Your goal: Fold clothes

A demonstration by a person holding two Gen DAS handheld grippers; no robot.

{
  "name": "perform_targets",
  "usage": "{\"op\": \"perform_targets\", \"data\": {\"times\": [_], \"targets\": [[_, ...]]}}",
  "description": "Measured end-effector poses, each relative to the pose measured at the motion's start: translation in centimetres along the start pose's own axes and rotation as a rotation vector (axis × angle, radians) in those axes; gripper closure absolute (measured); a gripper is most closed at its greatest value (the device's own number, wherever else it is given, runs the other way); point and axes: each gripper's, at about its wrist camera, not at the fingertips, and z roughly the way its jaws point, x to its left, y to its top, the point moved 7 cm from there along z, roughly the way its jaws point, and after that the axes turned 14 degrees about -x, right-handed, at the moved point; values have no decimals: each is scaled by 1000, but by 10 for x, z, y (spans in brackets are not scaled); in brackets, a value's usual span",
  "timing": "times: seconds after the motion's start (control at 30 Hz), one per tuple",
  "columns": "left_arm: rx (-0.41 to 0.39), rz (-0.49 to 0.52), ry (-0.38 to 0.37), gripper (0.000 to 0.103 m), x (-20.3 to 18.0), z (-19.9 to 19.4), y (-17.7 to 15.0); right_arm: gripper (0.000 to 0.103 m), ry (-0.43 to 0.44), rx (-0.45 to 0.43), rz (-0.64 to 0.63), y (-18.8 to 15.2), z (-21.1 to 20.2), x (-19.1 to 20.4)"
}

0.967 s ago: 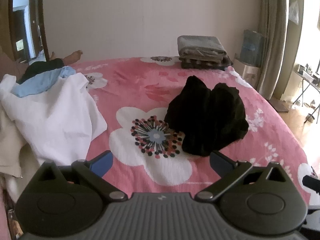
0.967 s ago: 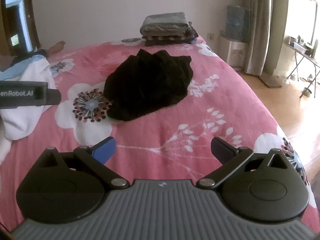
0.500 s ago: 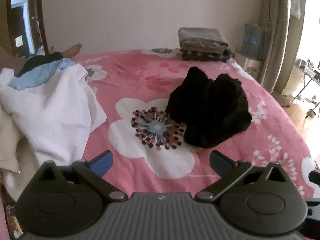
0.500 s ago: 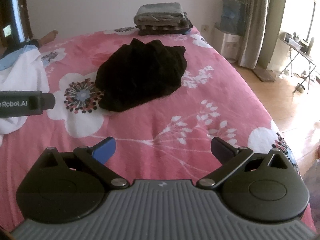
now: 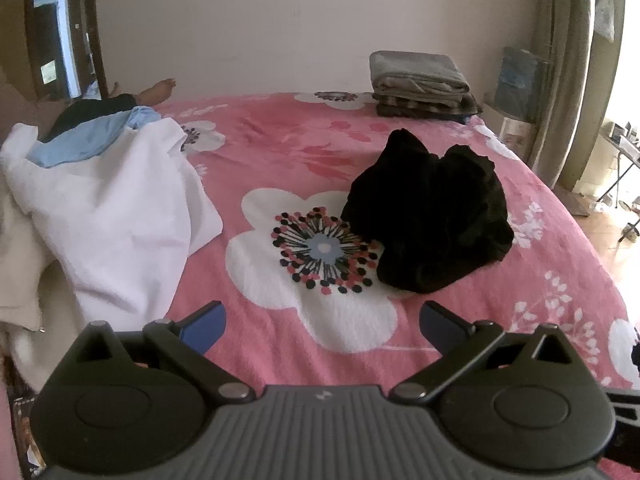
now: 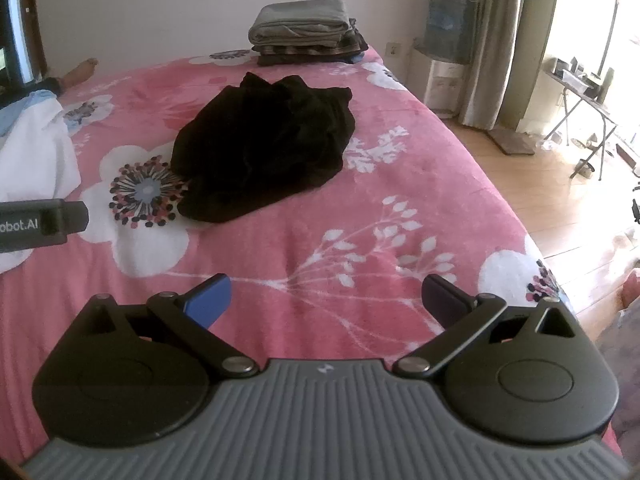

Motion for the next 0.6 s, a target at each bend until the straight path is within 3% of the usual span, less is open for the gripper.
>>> {"op": "perform_targets", "data": {"times": [0.6], "targets": [[-5,43,36,0,-6,-3,-3,1,-14,2,-8,3,-1,-1]]}}
